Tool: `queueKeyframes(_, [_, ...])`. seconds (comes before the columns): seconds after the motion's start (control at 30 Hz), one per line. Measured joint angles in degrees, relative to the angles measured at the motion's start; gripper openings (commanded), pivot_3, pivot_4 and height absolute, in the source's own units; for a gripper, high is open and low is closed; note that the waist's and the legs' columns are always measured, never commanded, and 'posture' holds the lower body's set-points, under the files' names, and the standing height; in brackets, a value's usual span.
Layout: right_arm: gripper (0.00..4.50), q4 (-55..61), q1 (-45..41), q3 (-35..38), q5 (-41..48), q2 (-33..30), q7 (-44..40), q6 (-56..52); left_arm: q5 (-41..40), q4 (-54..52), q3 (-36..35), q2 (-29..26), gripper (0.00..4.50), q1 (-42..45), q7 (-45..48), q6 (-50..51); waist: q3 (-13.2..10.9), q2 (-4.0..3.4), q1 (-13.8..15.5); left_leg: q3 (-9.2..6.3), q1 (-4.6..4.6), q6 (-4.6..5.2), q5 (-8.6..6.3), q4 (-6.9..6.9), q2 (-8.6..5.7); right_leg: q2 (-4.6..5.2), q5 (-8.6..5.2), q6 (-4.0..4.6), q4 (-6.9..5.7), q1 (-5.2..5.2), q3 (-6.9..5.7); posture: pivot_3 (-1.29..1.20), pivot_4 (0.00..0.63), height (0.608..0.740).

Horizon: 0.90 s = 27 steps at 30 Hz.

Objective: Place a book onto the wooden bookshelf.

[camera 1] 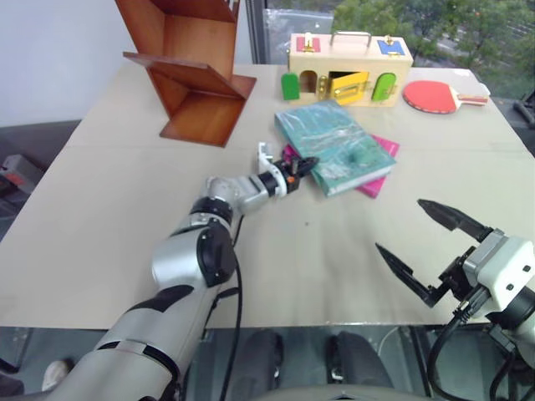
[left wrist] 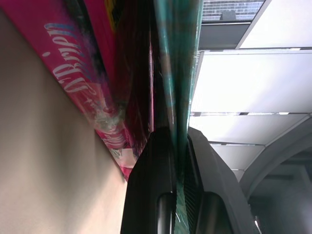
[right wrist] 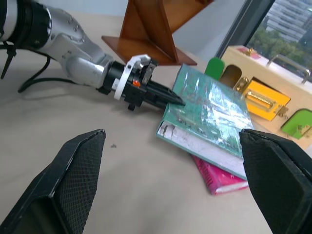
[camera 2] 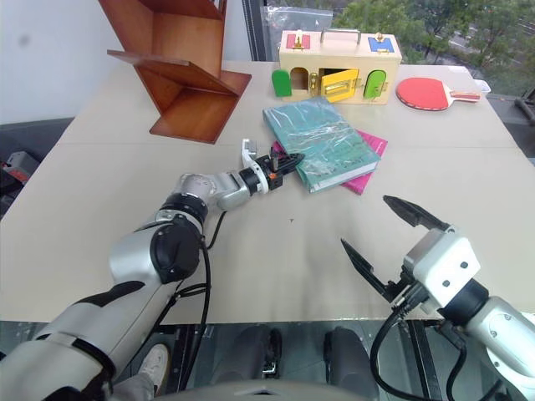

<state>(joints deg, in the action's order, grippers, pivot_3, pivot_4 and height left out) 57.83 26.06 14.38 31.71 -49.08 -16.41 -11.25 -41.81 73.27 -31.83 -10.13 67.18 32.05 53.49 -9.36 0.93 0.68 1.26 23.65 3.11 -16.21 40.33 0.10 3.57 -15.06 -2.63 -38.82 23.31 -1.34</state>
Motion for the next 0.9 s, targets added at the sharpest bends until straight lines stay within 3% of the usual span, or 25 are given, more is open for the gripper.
queueKeyframes(0.17, [4.50, 0.0, -2.7, -0.1, 1.0, 0.0, -0.4, -2.0, -0.1, -4.7, 0.0, -0.9, 0.01, -0.9, 1.2, 7.0, 0.0, 0.01, 0.0, -0.01, 0.06, 0.00, 0.00, 0.00, 0.00, 0.00, 0.00, 0.00, 0.01, 0.02, -0.01, 0.00, 0.150, 0.740])
queueKeyframes(0.27, [4.50, 0.1, -4.4, -0.4, 2.3, 0.0, -0.6, -2.5, -1.6, -18.9, 3.0, 0.0, 0.01, -5.1, 3.8, 12.5, 0.0, 0.01, 0.0, 0.00, 0.06, -0.01, 0.00, 0.00, 0.03, 0.03, 0.00, 0.00, 0.01, 0.04, 0.05, 0.00, 0.150, 0.740])
queueKeyframes(0.37, [4.50, 0.2, -6.0, -1.0, 3.4, 0.5, -0.8, -3.7, -2.9, -42.7, 9.9, 1.1, 0.01, -12.7, 6.3, 12.6, 0.0, 0.01, 0.0, 0.00, 0.07, -0.03, 0.01, 0.00, 0.07, 0.09, 0.01, 0.02, 0.03, 0.04, 0.31, 0.00, 0.150, 0.740])
queueKeyframes(0.43, [4.50, 0.1, -7.4, -1.3, 4.1, 1.3, -1.2, -4.9, 0.2, -59.4, 18.7, -1.0, 0.01, -16.7, 10.0, 6.0, 0.0, 0.00, 0.1, 0.01, 0.06, -0.06, 0.01, -0.01, 0.07, 0.31, 0.01, 0.03, 0.04, 0.04, 0.33, 0.00, 0.150, 0.740])
queueKeyframes(0.5, [4.50, 0.0, -9.3, -1.8, 4.5, 1.9, -2.2, -5.9, 9.1, -70.4, 27.7, -5.9, 0.01, -18.2, 16.1, -10.2, 0.0, -0.02, 0.2, 0.05, -0.02, -0.09, 0.03, -0.02, 0.06, 0.31, 0.02, 0.04, 0.04, 0.02, 0.35, 0.00, 0.150, 0.740])
queueKeyframes(0.57, [4.50, -0.5, -10.2, -2.1, 4.7, 2.3, -2.7, -6.3, 13.7, -72.4, 30.4, -7.8, 0.01, -17.7, 18.4, -19.5, 0.0, -0.03, 0.3, 0.05, -0.09, -0.10, 0.04, -0.02, 0.04, 0.18, 0.02, 0.05, 0.05, -0.05, 0.34, 0.00, 0.150, 0.740])
queueKeyframes(0.6, [4.50, -1.3, -12.1, -2.6, 5.0, 2.6, -3.8, -6.5, 21.2, -73.0, 33.2, -10.1, 0.01, -14.6, 21.6, -35.7, 0.0, -0.07, 0.4, 0.07, -0.17, -0.08, 0.03, 0.00, 0.00, 0.11, 0.02, 0.05, 0.06, -0.17, 0.35, 0.00, 0.150, 0.740])
queueKeyframes(0.67, [4.50, -2.3, -13.7, -2.9, 5.1, 2.8, -4.6, -6.8, 25.1, -70.5, 34.1, -12.2, 0.01, -11.4, 22.7, -44.5, 0.0, -0.06, 0.3, 0.08, -0.18, -0.04, 0.03, -0.01, 0.00, 0.06, 0.02, 0.05, 0.10, -0.16, 0.37, 0.00, 0.150, 0.740])
queueKeyframes(0.73, [4.50, -4.1, -16.9, -4.4, 5.2, 3.8, -6.1, -7.3, 30.9, -63.0, 34.7, -18.3, 0.01, -4.2, 25.1, -57.7, -0.1, 0.06, 0.0, 0.13, -0.15, 0.20, -0.10, 0.02, 0.04, -0.12, 0.03, 0.05, 0.04, -0.08, 0.36, 0.00, 0.150, 0.740])
queueKeyframes(0.9, [4.50, -8.5, -21.1, -6.7, 4.7, 5.6, -9.7, -7.3, 41.7, -46.2, 37.1, -32.1, 0.01, 7.2, 30.0, -74.9, 0.0, -0.02, -0.3, 0.25, -0.28, 0.27, -0.15, -0.10, 0.08, -0.26, 0.02, 0.05, 0.04, -0.05, 0.40, 0.00, 0.150, 0.740])
